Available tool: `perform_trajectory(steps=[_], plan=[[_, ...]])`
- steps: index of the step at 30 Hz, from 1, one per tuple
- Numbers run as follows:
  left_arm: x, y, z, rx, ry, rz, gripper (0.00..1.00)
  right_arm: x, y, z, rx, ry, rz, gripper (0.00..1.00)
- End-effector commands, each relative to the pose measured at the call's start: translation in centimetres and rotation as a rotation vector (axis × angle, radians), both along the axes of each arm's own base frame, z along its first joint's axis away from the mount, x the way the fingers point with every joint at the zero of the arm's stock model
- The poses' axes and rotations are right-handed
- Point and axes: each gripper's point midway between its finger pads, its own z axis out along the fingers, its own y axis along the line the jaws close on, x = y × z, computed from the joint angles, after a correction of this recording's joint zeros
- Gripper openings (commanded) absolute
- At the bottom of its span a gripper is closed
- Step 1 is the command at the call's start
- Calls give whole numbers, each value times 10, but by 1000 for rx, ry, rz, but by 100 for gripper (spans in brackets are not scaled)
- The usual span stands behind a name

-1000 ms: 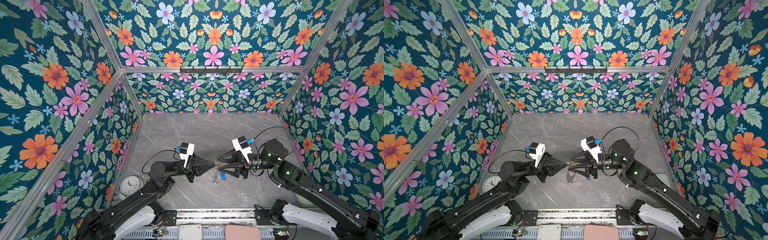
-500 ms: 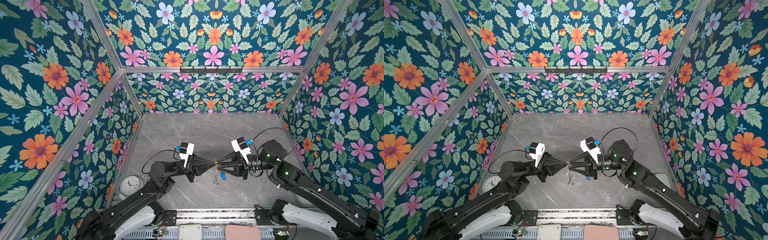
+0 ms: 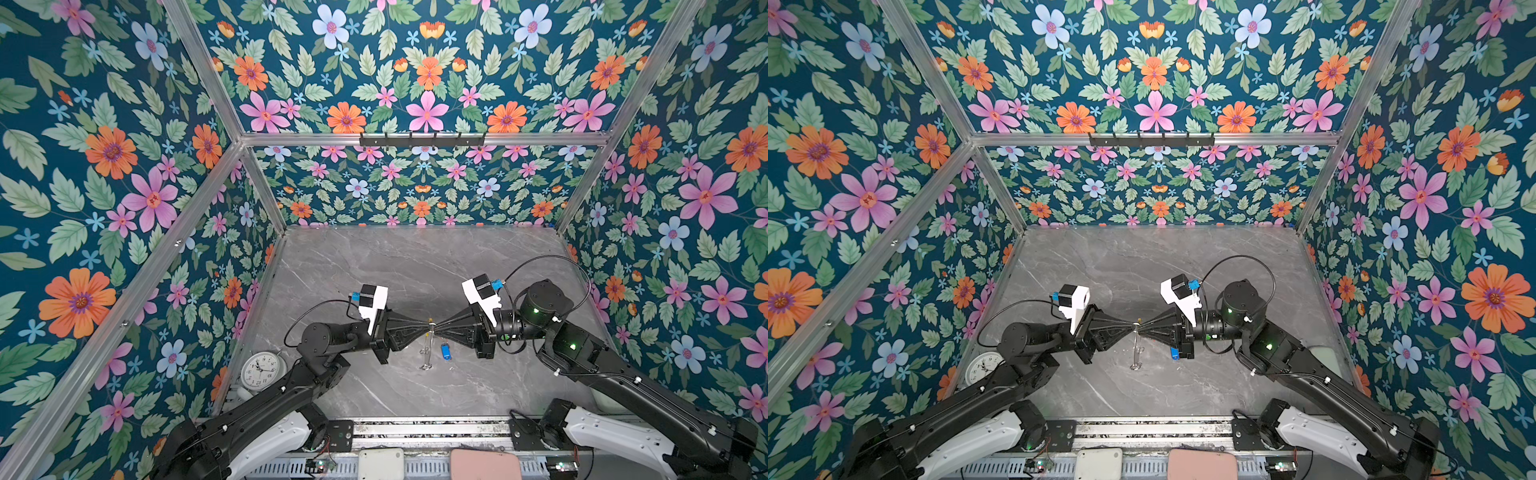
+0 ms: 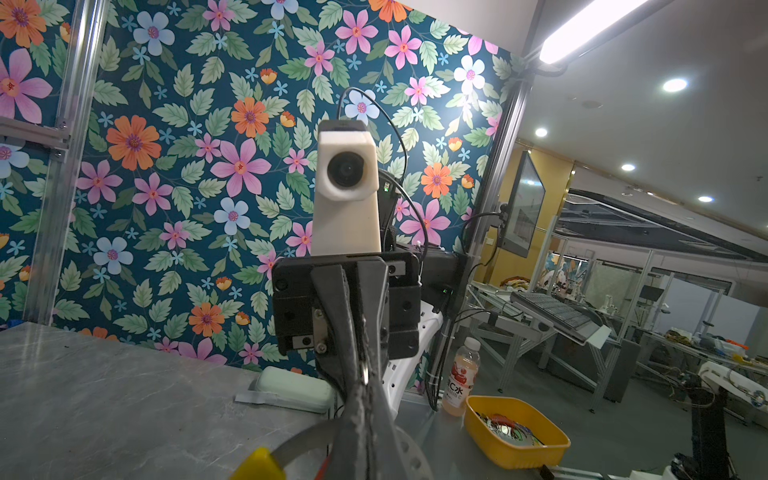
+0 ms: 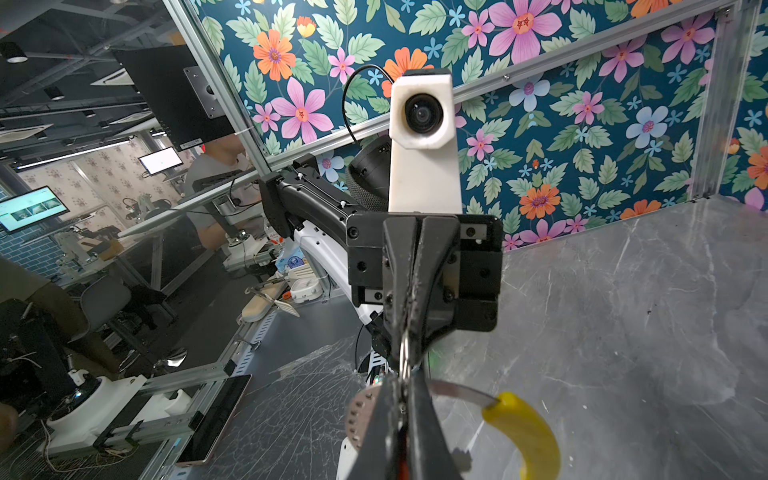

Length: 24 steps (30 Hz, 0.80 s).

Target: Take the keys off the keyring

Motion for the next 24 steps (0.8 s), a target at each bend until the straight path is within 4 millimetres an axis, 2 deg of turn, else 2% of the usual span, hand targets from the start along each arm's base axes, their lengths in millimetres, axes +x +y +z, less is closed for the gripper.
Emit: perform_trajectory(steps=[1,5,6,9,11,18,24], plan=[[0,2,4,-18,-19,10,0,0,0,4,16,-16,1,4],[3,0,2,-4,1,19,0,2,0,1,3,-13,-11,0],[4,0,1,1,7,22,3,3,0,0,-3,-13,-15,0],[6,-1,-2,14,24,25,19,6,0,-6,-24,-13,-32,0],[7,-2,-4,26,37,28,26,7,0,-9,-51,-21,-40,0],[11,-2,-16,121,96,42,31,8,-4,-22,-143,-19,-46,0],[18,-7,-38,296,165,68,33,10,-7,-40,-250,5,-54,0]])
